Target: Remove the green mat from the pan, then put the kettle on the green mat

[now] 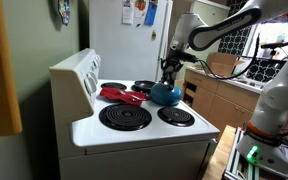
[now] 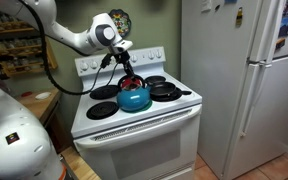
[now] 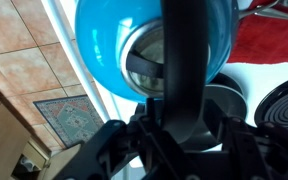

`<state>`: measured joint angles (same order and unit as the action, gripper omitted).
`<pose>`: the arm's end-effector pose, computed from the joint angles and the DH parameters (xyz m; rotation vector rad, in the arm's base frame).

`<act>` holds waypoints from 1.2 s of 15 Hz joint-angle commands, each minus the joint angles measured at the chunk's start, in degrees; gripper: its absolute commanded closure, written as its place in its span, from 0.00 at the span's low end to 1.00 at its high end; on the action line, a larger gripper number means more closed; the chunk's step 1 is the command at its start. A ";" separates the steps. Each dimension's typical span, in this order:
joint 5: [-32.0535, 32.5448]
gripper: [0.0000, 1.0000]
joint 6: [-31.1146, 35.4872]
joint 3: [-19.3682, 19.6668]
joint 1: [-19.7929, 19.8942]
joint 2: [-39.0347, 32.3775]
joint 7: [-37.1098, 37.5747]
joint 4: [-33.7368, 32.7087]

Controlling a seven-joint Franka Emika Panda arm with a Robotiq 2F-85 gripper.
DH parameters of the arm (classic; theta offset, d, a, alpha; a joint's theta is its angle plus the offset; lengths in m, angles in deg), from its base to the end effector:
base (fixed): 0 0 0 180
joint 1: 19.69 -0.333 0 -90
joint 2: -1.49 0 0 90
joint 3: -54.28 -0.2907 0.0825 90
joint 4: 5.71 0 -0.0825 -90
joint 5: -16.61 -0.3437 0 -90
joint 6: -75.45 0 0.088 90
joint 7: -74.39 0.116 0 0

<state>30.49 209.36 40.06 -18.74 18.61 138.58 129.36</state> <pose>0.4416 0.1028 0.4563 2.8340 -1.1061 0.5736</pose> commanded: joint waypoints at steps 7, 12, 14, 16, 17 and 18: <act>2.66 0.00 -11.02 -3.82 -4.32 9.79 -1.21 1.88; 4.54 0.00 -19.43 -6.58 -7.29 15.67 -3.46 3.13; 2.79 0.00 -21.16 -6.33 -9.14 17.15 -5.88 3.50; 1.59 0.00 -19.48 -5.94 -10.11 19.04 -6.44 5.01; 2.93 0.00 -20.09 -7.07 -8.54 15.91 -5.07 2.13; 2.73 0.00 -20.07 -7.15 -8.80 16.61 -5.20 2.53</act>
<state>33.50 189.39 33.33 -28.03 35.20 133.63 132.07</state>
